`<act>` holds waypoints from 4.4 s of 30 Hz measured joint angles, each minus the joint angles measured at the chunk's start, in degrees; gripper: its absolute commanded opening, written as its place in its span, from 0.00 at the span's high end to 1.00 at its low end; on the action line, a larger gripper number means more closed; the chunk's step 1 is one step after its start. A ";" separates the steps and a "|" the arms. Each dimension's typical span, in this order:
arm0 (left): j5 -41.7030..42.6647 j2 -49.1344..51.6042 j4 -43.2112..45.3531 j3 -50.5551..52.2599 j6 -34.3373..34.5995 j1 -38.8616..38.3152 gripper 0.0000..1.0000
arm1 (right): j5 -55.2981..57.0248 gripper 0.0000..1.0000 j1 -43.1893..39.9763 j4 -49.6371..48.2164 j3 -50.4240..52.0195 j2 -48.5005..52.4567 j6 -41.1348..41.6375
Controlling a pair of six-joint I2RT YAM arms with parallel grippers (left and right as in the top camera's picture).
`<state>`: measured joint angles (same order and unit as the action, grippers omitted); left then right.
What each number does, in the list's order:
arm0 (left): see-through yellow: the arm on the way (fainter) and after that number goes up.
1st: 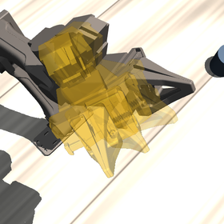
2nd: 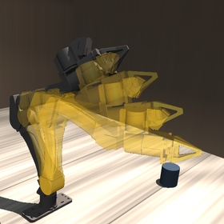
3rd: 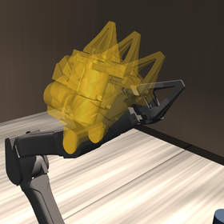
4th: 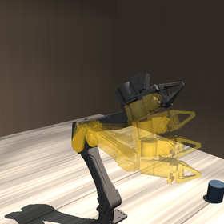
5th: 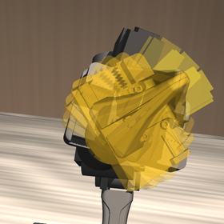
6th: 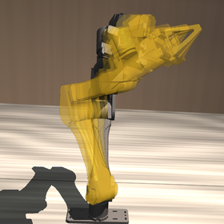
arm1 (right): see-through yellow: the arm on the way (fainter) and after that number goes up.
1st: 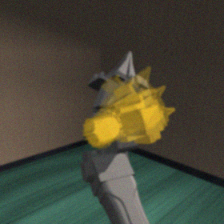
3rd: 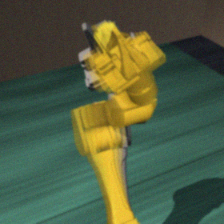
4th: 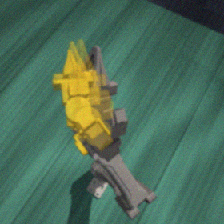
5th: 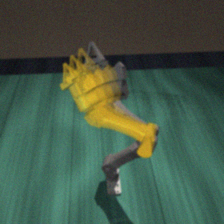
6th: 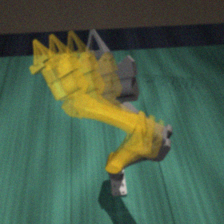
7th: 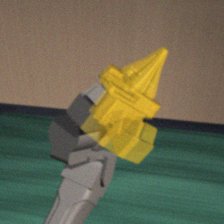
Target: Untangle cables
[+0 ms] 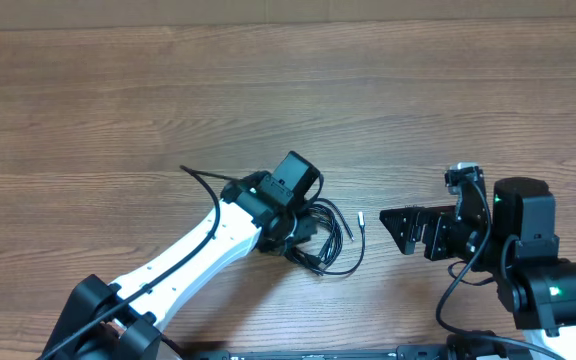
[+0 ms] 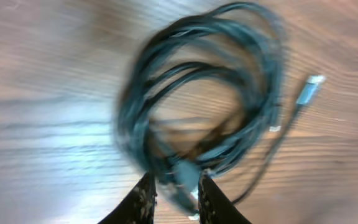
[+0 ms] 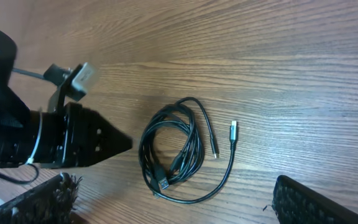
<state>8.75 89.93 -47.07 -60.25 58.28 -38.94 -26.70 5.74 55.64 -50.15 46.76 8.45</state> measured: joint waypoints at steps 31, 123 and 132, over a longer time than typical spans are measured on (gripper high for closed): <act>-5.14 8.50 3.08 2.89 -0.20 -2.49 0.96 | -1.57 0.00 0.00 -0.76 0.00 -0.09 -0.79; 4.17 2.27 -47.52 -68.54 -28.52 5.18 0.96 | -26.95 0.00 21.46 -23.39 -0.33 5.92 0.07; 7.54 2.21 -47.78 -69.18 -28.72 5.18 0.96 | -21.68 0.00 23.45 -25.64 -0.33 11.72 5.38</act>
<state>16.29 92.14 -94.85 -129.43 29.56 -33.76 -48.38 29.19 30.00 -50.48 58.48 13.82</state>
